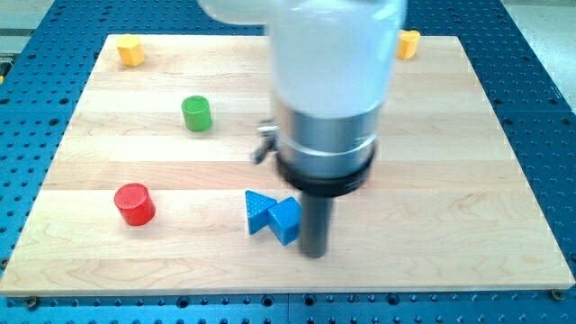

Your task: Push the cube towards the triangle

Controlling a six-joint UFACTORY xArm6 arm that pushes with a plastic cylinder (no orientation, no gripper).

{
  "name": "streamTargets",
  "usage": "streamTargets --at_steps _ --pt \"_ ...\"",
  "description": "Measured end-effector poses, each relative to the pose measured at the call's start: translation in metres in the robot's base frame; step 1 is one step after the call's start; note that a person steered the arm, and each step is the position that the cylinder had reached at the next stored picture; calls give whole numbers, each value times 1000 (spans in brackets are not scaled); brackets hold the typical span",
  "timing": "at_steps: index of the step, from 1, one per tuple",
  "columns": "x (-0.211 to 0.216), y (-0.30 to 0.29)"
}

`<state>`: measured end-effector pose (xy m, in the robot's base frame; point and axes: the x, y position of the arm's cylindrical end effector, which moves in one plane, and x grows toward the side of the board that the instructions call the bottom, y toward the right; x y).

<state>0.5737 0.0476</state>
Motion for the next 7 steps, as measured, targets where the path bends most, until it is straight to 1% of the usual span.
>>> streamTargets --at_steps 1,2,3,4,5,7 --pt "-49 -13" --pt "-80 -59" --pt "-132 -96" --pt "-207 -88" --pt "-219 -88" --pt "-219 -98"
